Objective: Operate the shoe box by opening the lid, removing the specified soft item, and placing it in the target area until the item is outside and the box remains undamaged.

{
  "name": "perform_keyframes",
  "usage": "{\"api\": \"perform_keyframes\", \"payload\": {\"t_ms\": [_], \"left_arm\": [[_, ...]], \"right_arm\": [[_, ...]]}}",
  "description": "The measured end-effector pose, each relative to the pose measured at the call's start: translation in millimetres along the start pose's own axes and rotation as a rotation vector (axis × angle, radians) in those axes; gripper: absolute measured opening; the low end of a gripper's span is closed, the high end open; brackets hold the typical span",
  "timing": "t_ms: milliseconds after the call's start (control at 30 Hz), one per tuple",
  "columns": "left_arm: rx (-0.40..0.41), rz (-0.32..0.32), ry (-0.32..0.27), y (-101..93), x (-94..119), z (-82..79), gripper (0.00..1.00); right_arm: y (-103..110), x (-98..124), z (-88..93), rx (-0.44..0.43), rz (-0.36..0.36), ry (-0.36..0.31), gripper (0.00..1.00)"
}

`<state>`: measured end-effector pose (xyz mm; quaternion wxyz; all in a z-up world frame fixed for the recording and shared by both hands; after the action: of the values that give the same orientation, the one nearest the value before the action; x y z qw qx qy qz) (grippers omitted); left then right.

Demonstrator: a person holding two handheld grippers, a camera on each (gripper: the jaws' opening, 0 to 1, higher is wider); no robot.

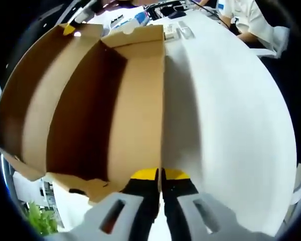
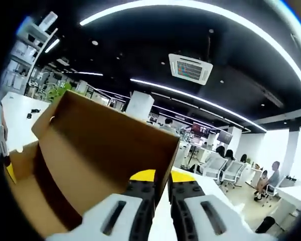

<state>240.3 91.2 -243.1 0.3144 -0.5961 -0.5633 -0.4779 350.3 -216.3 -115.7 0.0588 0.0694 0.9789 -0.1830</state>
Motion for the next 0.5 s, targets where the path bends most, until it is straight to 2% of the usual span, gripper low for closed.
{"api": "perform_keyframes", "payload": {"t_ms": [300,500], "left_arm": [[-0.001,0.012,-0.004,2.3,0,0.3,0.01],[-0.002,0.012,-0.002,3.6,-1,0.6,0.01]], "right_arm": [[-3,7,0.3,-0.055,0.001,-0.052,0.06],[-2,10,5.0,-0.022,0.024,-0.119,0.06]]}}
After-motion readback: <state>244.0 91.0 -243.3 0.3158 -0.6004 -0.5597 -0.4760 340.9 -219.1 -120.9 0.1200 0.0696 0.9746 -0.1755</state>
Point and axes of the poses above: the point that each gripper's makers call its tool centre point, and the gripper's own axes: x roughly backward along the fingers, y roughly to its left, z roughly out of its underside, the point moved 8 cm from there along x, roughly backward along the fingers, and after that the axes turned 14 degrees about z, right-handed, at the moved point
